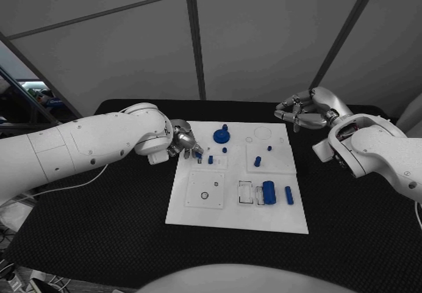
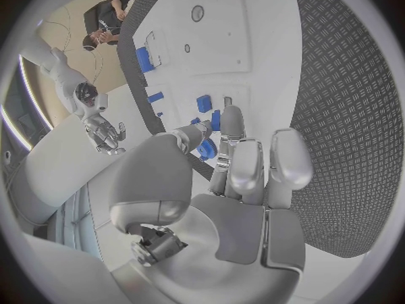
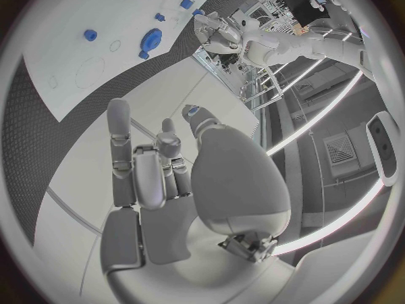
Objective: Assemble the parts on the task board
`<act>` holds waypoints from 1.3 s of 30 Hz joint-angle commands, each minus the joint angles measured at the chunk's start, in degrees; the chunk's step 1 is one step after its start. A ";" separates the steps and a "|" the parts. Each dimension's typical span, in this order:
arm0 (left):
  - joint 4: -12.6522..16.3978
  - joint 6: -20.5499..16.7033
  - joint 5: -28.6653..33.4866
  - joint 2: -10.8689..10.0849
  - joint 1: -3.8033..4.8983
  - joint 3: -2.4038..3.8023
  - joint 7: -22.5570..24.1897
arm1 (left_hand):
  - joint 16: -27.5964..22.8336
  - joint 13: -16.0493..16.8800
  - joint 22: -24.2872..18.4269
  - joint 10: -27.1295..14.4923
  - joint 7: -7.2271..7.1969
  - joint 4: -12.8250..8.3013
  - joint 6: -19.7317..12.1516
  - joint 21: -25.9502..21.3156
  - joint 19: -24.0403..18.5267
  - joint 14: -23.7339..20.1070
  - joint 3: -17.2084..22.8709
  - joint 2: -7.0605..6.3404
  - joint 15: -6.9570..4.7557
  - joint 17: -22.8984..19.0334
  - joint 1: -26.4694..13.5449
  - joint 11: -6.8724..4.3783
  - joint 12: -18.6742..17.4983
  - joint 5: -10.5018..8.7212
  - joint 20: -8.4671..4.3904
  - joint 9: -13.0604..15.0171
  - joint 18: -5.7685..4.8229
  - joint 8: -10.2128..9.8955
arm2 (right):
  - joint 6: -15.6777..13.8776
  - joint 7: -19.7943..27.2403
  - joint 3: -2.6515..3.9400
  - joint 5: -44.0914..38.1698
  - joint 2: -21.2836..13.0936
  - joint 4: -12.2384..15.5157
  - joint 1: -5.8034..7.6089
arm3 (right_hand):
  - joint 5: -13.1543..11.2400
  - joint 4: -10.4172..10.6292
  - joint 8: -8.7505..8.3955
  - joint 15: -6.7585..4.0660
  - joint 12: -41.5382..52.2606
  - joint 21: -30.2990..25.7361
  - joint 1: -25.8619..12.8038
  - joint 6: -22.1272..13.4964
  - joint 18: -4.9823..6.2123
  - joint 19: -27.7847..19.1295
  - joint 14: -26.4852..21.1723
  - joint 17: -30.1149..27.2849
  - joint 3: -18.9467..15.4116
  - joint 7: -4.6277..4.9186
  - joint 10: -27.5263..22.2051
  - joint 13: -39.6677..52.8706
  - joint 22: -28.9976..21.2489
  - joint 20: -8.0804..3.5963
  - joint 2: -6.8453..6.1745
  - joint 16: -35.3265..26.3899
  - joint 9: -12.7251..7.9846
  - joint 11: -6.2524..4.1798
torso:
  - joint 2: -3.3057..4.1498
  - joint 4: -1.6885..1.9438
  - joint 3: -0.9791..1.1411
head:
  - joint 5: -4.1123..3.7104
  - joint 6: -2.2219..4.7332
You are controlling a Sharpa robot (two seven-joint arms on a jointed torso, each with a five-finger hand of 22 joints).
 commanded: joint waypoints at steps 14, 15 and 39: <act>1.43 -3.03 -9.56 0.20 -1.28 0.00 0.20 | 0.15 -0.21 0.82 2.57 -0.49 -8.24 0.12 0.90 0.96 0.28 9.20 -0.34 -0.49 0.10 -1.38 -1.85 0.33 0.43 -0.05 -0.36 1.53 1.02 | 0.68 0.01 0.04 -0.11 -0.11 0.05 0.07 | 0.57 0.21 0.33 -0.33 -0.10 -0.26 0.56 -0.49 1.04 -0.13 0.93 0.08 0.30 -0.03 -0.35 -0.07 -0.11 -0.04 -0.33 -0.31 0.10 -0.04 | 0.12 -0.17 0.05 | 0.16 -0.18; 1.49 -2.65 -9.74 0.19 -1.30 0.00 0.10 | 0.14 -0.22 0.93 2.62 -0.50 -8.31 0.12 1.00 1.02 0.28 9.33 -0.37 -0.51 0.09 -1.46 -1.87 0.34 0.47 -0.06 -0.39 1.50 1.10 | 0.68 0.01 0.04 -0.11 -0.12 0.04 0.07 | 0.57 0.21 0.33 -0.33 -0.10 -0.26 0.56 -0.49 1.04 -0.13 0.93 0.08 0.30 -0.03 -0.35 -0.07 -0.11 -0.04 -0.33 -0.31 0.10 -0.04 | 0.12 -0.18 0.04 | 0.16 -0.22; 2.07 1.07 -10.53 0.35 -1.53 -0.03 -0.63 | 0.13 0.01 1.50 3.04 -0.61 -8.97 0.18 1.50 1.34 0.30 10.22 -0.77 -0.57 0.09 -2.14 -1.97 0.71 1.02 -0.14 -0.71 1.37 1.82 | 0.96 0.02 0.04 -0.11 -0.11 0.00 0.06 | 0.57 0.21 0.33 -0.33 -0.10 -0.26 0.56 -0.49 1.04 -0.13 0.93 0.08 0.30 -0.03 -0.35 -0.07 -0.11 -0.04 -0.33 -0.31 0.10 -0.04 | 0.09 -0.14 0.05 | 0.18 -0.61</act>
